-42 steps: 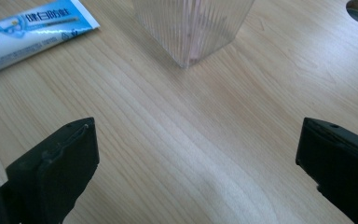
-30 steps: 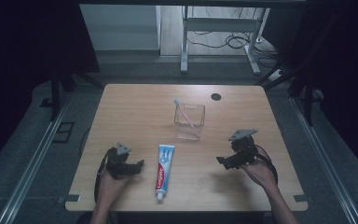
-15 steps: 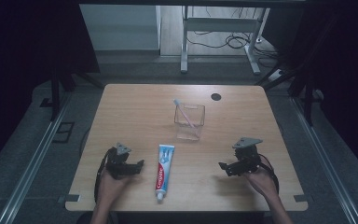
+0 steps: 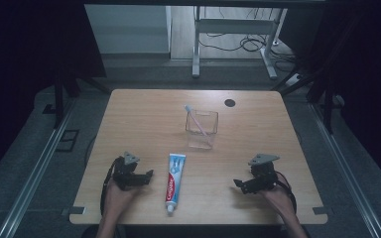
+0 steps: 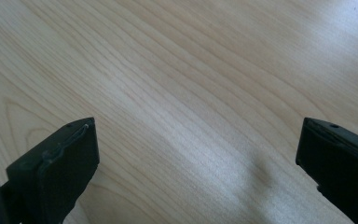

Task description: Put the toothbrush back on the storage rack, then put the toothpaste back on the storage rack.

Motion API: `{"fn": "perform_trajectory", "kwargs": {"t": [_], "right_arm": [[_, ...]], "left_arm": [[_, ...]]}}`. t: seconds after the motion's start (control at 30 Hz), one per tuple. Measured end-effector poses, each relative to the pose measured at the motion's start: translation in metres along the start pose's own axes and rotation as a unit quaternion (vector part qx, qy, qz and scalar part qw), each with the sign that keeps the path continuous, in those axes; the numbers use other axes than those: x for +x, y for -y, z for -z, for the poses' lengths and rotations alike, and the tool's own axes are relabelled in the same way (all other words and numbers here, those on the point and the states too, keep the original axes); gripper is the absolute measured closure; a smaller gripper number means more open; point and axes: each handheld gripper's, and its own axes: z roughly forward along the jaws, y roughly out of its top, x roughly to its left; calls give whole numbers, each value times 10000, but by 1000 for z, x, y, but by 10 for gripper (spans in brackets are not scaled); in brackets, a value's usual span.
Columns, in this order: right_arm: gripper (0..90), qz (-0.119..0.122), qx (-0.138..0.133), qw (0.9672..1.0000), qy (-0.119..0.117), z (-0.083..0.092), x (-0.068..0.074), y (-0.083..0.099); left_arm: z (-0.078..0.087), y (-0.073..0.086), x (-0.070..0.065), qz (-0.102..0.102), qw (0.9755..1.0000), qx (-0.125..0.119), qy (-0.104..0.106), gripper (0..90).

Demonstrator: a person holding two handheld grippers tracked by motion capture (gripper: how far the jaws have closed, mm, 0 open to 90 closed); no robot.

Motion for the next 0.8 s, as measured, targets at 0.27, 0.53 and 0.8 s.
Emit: {"fn": "perform_trajectory", "kwargs": {"t": [0.27, 0.53, 0.8], "right_arm": [[0, -34, -4, 10000, 36, -3, -2, 9], [0, -54, 17, 9999, 105, -5, -3, 15], [0, -100, 20, 9999, 75, -8, -6, 19]], "left_arm": [[0, 0, 0, -13, 10000, 12, 1, 136], [1, 0, -1, -68, 10000, -30, 33, 172], [4, -4, -8, -199, 9997, -85, 63, 234]]}}
